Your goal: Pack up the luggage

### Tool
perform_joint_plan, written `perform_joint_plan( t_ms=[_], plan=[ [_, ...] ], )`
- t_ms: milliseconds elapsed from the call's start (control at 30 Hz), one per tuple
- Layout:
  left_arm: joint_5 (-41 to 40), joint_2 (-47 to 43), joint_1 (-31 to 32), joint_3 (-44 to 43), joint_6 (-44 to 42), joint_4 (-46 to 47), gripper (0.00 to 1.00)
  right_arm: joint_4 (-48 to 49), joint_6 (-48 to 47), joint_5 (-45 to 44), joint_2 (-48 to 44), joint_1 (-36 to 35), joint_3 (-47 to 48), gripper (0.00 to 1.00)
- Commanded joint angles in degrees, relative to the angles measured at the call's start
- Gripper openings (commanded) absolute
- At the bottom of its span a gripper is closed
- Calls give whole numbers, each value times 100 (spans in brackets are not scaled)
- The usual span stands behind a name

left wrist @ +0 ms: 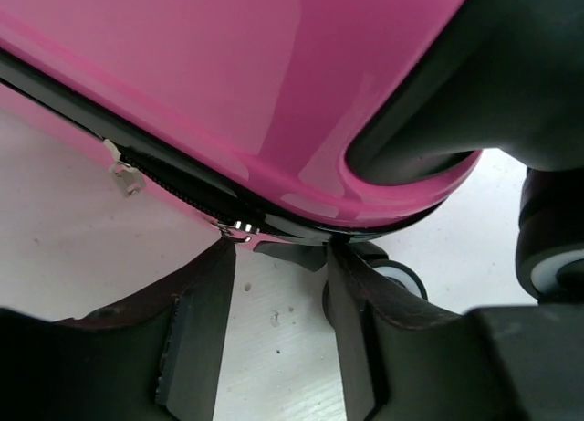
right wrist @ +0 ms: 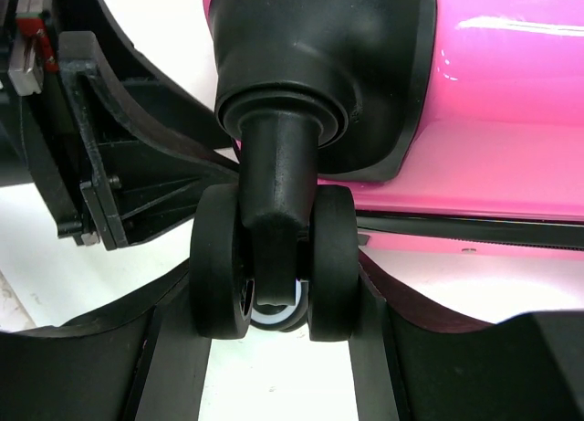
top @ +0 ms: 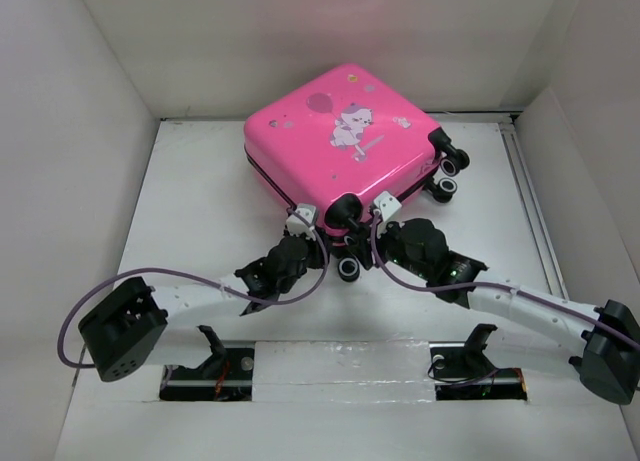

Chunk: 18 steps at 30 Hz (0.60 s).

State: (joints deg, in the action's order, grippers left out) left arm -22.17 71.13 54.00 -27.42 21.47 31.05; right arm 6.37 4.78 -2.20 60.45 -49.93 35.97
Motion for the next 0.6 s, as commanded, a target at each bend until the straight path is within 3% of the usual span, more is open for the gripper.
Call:
perform_joint_plan(
  t_ms=[0,200,400,567],
  plan=[
    [-290,111,-230,-229,-266,199,40,233,-21,606,-138,-166,262,0],
    [-762,349,-232,-501,-398,-230,44,233,-21,668,-138,-166,209,0],
    [-876,164,-232,-167,-407,-81,44,233,-21,668,-191,-166,209,0],
    [-1253,497,-232,-572,-364,-624,35,233,-21,615,-305,-166,156,0]
  ],
)
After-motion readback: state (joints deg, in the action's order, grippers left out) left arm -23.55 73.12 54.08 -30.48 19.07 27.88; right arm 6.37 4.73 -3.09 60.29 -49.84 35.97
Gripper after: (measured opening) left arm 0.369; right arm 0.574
